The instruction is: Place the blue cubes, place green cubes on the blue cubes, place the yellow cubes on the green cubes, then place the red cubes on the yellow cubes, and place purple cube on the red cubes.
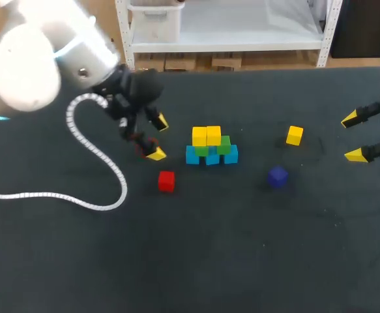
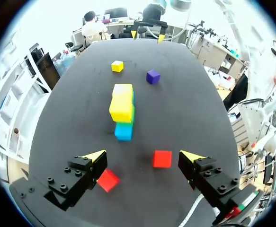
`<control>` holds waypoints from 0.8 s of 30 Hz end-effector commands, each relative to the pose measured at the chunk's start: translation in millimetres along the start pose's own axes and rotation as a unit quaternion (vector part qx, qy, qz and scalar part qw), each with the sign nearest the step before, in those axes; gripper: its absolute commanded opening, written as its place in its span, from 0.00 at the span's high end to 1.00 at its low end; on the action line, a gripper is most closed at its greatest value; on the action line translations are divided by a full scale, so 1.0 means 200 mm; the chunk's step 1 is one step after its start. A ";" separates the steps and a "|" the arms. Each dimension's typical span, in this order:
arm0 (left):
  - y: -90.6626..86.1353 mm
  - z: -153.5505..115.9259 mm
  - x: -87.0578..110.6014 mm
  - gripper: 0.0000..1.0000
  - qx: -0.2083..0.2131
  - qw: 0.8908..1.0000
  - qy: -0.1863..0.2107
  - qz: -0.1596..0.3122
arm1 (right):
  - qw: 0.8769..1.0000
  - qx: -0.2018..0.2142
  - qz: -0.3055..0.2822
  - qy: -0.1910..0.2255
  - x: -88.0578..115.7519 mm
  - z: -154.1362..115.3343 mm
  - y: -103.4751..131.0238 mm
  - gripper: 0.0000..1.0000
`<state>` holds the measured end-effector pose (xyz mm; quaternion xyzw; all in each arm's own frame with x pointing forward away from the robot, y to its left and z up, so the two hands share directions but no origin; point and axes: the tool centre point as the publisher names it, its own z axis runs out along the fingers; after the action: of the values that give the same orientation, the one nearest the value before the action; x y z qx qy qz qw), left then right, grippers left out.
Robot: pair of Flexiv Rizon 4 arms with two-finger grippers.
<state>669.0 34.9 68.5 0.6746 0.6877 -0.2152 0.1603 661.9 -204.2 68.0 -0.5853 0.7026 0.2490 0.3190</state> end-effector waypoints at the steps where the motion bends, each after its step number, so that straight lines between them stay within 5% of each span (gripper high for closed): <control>1: -0.08 -0.06 0.08 0.00 -0.011 0.999 -0.048 0.006 | 1.000 0.000 0.000 -0.001 0.00 0.00 0.00 0.00; 24: -0.19 -0.15 0.17 0.00 0.006 0.998 -0.054 0.038 | 1.000 0.000 0.000 -0.001 0.00 0.00 0.00 0.00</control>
<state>634.1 75.9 78.2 0.6900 0.6505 -0.2490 0.1968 661.9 -204.2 68.0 -0.5853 0.7026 0.2490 0.3190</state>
